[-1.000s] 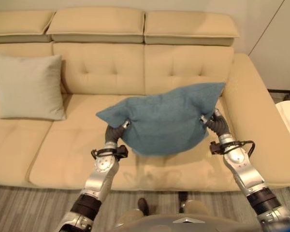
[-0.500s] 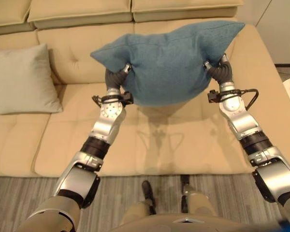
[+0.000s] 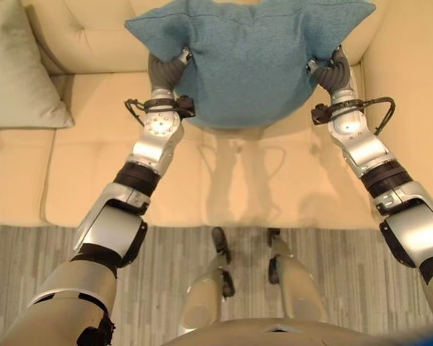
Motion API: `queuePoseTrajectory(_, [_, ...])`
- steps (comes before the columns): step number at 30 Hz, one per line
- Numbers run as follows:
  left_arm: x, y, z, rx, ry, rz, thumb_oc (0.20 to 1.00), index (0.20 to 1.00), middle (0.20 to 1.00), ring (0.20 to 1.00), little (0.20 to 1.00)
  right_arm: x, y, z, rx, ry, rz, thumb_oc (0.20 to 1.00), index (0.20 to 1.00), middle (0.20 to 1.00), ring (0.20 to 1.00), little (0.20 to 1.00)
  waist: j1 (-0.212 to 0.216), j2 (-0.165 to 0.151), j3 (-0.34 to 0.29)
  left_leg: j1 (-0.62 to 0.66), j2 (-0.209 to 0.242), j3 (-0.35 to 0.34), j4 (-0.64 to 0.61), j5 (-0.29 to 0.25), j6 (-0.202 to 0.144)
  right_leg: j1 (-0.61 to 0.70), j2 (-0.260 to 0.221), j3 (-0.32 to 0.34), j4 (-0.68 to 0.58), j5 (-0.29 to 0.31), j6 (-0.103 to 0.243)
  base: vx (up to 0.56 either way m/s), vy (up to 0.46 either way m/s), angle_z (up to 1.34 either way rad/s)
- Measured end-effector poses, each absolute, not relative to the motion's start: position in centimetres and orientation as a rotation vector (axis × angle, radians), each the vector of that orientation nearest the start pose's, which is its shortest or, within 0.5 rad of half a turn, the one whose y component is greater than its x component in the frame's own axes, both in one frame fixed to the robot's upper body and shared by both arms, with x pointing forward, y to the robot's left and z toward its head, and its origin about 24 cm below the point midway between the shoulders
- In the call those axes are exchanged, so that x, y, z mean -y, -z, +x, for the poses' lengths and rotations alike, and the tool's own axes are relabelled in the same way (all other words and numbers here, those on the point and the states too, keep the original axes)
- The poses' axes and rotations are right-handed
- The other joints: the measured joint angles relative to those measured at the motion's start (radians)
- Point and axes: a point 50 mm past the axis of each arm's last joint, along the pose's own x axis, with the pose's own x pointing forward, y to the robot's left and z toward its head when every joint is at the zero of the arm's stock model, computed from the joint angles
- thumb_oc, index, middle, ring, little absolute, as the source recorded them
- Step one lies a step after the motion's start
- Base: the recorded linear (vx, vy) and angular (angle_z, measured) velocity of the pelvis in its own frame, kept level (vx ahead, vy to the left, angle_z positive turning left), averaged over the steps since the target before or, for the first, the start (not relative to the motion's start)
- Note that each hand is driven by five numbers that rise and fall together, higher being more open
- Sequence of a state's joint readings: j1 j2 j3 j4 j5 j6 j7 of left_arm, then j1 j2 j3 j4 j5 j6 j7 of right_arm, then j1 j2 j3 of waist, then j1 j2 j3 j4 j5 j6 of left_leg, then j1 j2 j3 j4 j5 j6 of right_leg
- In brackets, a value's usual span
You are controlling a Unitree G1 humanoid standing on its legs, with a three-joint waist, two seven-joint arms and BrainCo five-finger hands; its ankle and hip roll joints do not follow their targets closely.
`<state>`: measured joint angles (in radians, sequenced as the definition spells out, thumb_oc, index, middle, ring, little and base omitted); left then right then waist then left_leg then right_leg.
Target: Pick up all the scattered cushions and arrange them neatly on the sofa.
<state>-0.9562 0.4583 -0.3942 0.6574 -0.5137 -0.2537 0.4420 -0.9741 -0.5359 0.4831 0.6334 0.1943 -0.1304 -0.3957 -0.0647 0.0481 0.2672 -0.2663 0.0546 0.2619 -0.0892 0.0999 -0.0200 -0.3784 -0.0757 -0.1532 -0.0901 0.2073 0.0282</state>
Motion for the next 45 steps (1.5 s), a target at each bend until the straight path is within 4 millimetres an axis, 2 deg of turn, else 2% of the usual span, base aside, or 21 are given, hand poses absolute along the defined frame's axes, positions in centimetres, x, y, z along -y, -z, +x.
queuePoseTrajectory(4, [-16.5,-23.3,39.6,0.479,-0.179,0.057,0.200,0.200,0.200,0.200,0.200,16.6,-23.2,39.7,0.473,0.149,-0.516,0.200,0.200,0.200,0.200,0.200,0.004,-0.003,0.001,-0.075,-0.004,-0.005,0.002,0.003,0.001,-0.071,-0.005,0.000,0.000,0.004,-0.005,0.00,-0.006,0.05])
queuePoseTrajectory(7, [-16.5,-23.3,39.5,0.479,-0.180,0.052,0.200,0.200,0.200,0.200,0.200,16.5,-23.1,39.7,0.473,0.147,-0.517,0.200,0.200,0.200,0.200,0.200,0.006,-0.004,0.002,-0.102,-0.002,-0.007,0.004,0.006,-0.001,-0.096,-0.003,-0.001,0.000,0.007,-0.009,0.00,-0.004,0.01])
queuePoseTrajectory(8, [-16.5,-23.4,39.5,0.483,-0.180,0.052,0.275,0.275,0.275,0.275,0.275,16.5,-23.2,39.7,0.474,0.147,-0.517,0.200,0.200,0.200,0.200,0.200,0.006,-0.004,0.002,-0.102,-0.002,-0.007,0.004,0.006,-0.001,-0.096,-0.003,-0.001,0.000,0.007,-0.009,0.00,0.000,0.00])
queuePoseTrajectory(9, [-16.6,-23.5,39.5,0.489,-0.181,0.052,0.438,0.438,0.438,0.438,0.438,16.5,-23.3,39.8,0.479,0.147,-0.516,0.200,0.200,0.200,0.200,0.200,0.006,-0.004,0.002,-0.102,-0.002,-0.007,0.003,0.006,-0.001,-0.096,-0.003,-0.001,0.000,0.007,-0.009,0.00,0.000,0.00])
queuePoseTrajectory(10, [-16.7,-23.6,39.6,0.494,-0.185,0.053,0.523,0.523,0.523,0.523,0.523,16.5,-23.5,39.8,0.481,0.150,-0.516,0.200,0.200,0.200,0.200,0.200,0.005,-0.004,0.002,-0.103,-0.001,-0.008,0.001,0.006,-0.001,-0.097,-0.003,-0.002,0.000,0.007,-0.009,0.00,0.000,0.00])
queuePoseTrajectory(11, [-16.8,-23.8,39.8,0.492,-0.194,0.063,0.796,0.796,0.796,0.796,0.796,16.5,-23.6,39.9,0.479,0.154,-0.519,0.200,0.200,0.200,0.200,0.200,0.004,-0.004,0.002,-0.106,-0.001,-0.011,0.002,0.006,-0.001,-0.098,-0.003,-0.004,0.000,0.007,-0.009,-0.01,-0.015,0.04])
queuePoseTrajectory(12, [-17.0,-24.1,40.0,0.493,-0.200,0.079,1.000,1.000,1.000,1.000,1.000,16.6,-23.8,40.0,0.479,0.157,-0.525,0.200,0.200,0.200,0.200,0.200,0.003,-0.004,0.002,-0.109,-0.001,-0.014,0.000,0.007,-0.002,-0.101,-0.003,-0.006,0.000,0.007,-0.009,-0.01,-0.024,0.08])
queuePoseTrajectory(13, [-17.1,-24.5,40.1,0.500,-0.200,0.087,1.000,1.000,1.000,1.000,1.000,16.6,-24.1,40.1,0.483,0.160,-0.530,0.200,0.200,0.200,0.200,0.200,0.003,-0.004,0.002,-0.116,-0.002,-0.022,0.000,0.008,-0.004,-0.105,-0.004,-0.011,0.000,0.007,-0.009,-0.02,-0.024,0.13])
queuePoseTrajectory(14, [-17.1,-25.2,40.1,0.515,-0.197,0.090,1.000,1.000,1.000,1.000,1.000,16.6,-24.6,40.2,0.493,0.163,-0.537,0.561,0.561,0.561,0.561,0.561,-0.001,-0.004,0.002,-0.127,-0.001,-0.026,0.001,0.012,-0.005,-0.112,-0.004,-0.018,0.000,0.007,-0.009,-0.02,-0.026,0.15])
queuePoseTrajectory(15, [-17.1,-25.8,40.2,0.524,-0.197,0.098,1.000,1.000,1.000,1.000,1.000,16.7,-25.2,40.3,0.502,0.171,-0.551,1.000,1.000,1.000,1.000,1.000,0.001,-0.005,0.002,-0.138,-0.001,-0.031,0.002,0.016,-0.005,-0.121,-0.005,-0.023,0.000,0.007,-0.009,-0.02,-0.013,0.17])
queuePoseTrajectory(17, [-17.2,-27.7,40.5,0.555,-0.206,0.108,1.000,1.000,1.000,1.000,1.000,16.9,-27.2,40.6,0.529,0.195,-0.594,1.000,1.000,1.000,1.000,1.000,0.003,-0.005,0.002,-0.165,0.001,-0.042,0.004,0.025,-0.005,-0.144,-0.003,-0.028,0.000,0.012,-0.016,-0.03,-0.010,0.11])
queuePoseTrajectory(20, [-18.1,-29.0,40.8,0.559,-0.261,0.124,1.000,1.000,1.000,1.000,1.000,17.2,-28.2,41.1,0.522,0.252,-0.641,1.000,1.000,1.000,1.000,1.000,0.011,-0.005,0.002,-0.167,0.004,-0.046,0.007,0.026,-0.006,-0.144,-0.001,-0.029,0.000,0.014,-0.019,-0.01,-0.005,0.01])
queuePoseTrajectory(23, [-18.1,-30.0,40.8,0.578,-0.304,0.105,1.000,1.000,1.000,1.000,1.000,17.7,-29.1,41.3,0.531,0.336,-0.665,1.000,1.000,1.000,1.000,1.000,0.020,-0.005,0.002,-0.167,0.005,-0.047,0.009,0.026,-0.006,-0.142,-0.001,-0.030,0.000,0.015,-0.020,0.00,0.000,0.00])
queuePoseTrajectory(26, [-17.5,-30.6,40.8,0.590,-0.330,0.070,1.000,1.000,1.000,1.000,1.000,17.2,-29.5,41.5,0.518,0.388,-0.661,1.000,1.000,1.000,1.000,1.000,0.020,-0.005,0.002,-0.166,0.006,-0.052,0.019,0.026,-0.006,-0.133,-0.001,-0.034,0.000,0.017,-0.022,0.00,-0.002,0.04])
queuePoseTrajectory(31, [-17.8,-31.9,40.6,0.618,-0.347,0.068,1.000,1.000,1.000,1.000,1.000,16.9,-30.0,41.6,0.510,0.403,-0.658,1.000,1.000,1.000,1.000,1.000,0.022,-0.005,0.002,-0.160,0.009,-0.061,0.021,0.030,-0.011,-0.120,-0.001,-0.051,0.000,0.019,-0.026,-0.01,0.003,0.06])
queuePoseTrajectory(33, [-18.2,-32.2,40.4,0.628,-0.366,0.071,1.000,1.000,1.000,1.000,1.000,17.2,-30.1,41.6,0.505,0.409,-0.647,1.000,1.000,1.000,1.000,1.000,0.024,-0.005,0.002,-0.152,0.010,-0.067,0.021,0.032,-0.012,-0.109,-0.001,-0.054,0.000,0.019,-0.026,-0.02,0.009,0.09])
queuePoseTrajectory(36, [-19.6,-32.6,39.7,0.669,-0.376,0.079,1.000,1.000,1.000,1.000,1.000,19.1,-30.8,41.0,0.529,0.421,-0.657,1.000,1.000,1.000,1.000,1.000,0.028,-0.005,0.002,-0.128,0.009,-0.077,0.018,0.035,-0.012,-0.081,-0.001,-0.057,0.000,0.019,-0.025,0.01,0.017,0.07])
queuePoseTrajectory(39, [-20.2,-31.5,38.8,0.696,-0.327,0.111,1.000,1.000,1.000,1.000,1.000,19.7,-30.1,40.2,0.548,0.356,-0.632,1.000,1.000,1.000,1.000,1.000,0.028,-0.007,0.003,-0.070,0.009,-0.077,-0.001,0.035,-0.012,-0.033,0.001,-0.056,0.000,0.013,-0.017,0.05,0.015,-0.01])
queuePoseTrajectory(41, [-20.9,-29.1,37.5,0.704,-0.232,0.200,1.000,1.000,1.000,1.000,1.000,20.0,-27.4,38.9,0.571,0.221,-0.643,1.000,1.000,1.000,1.000,1.000,0.023,-0.010,0.002,-0.015,0.011,-0.077,-0.001,0.033,-0.015,0.023,0.003,-0.054,0.000,0.006,-0.008,0.04,0.023,0.00])
queuePoseTrajectory(43, [-22.2,-26.6,36.7,0.652,-0.209,0.219,1.000,1.000,1.000,1.000,1.000,21.2,-24.6,38.3,0.496,0.168,-0.656,1.000,1.000,1.000,1.000,1.000,0.022,-0.019,-0.002,0.034,0.012,-0.078,-0.002,0.019,-0.024,0.073,0.004,-0.052,0.000,-0.016,0.003,0.07,0.024,0.02])
queuePoseTrajectory(45, [-23.3,-24.2,35.7,0.615,-0.202,0.205,1.000,1.000,1.000,1.000,1.000,22.1,-22.7,37.3,0.466,0.134,-0.660,1.000,1.000,1.000,1.000,1.000,0.023,-0.027,-0.006,0.052,0.013,-0.078,-0.002,0.013,-0.032,0.090,0.005,-0.048,0.000,-0.025,0.008,0.09,0.013,-0.01])
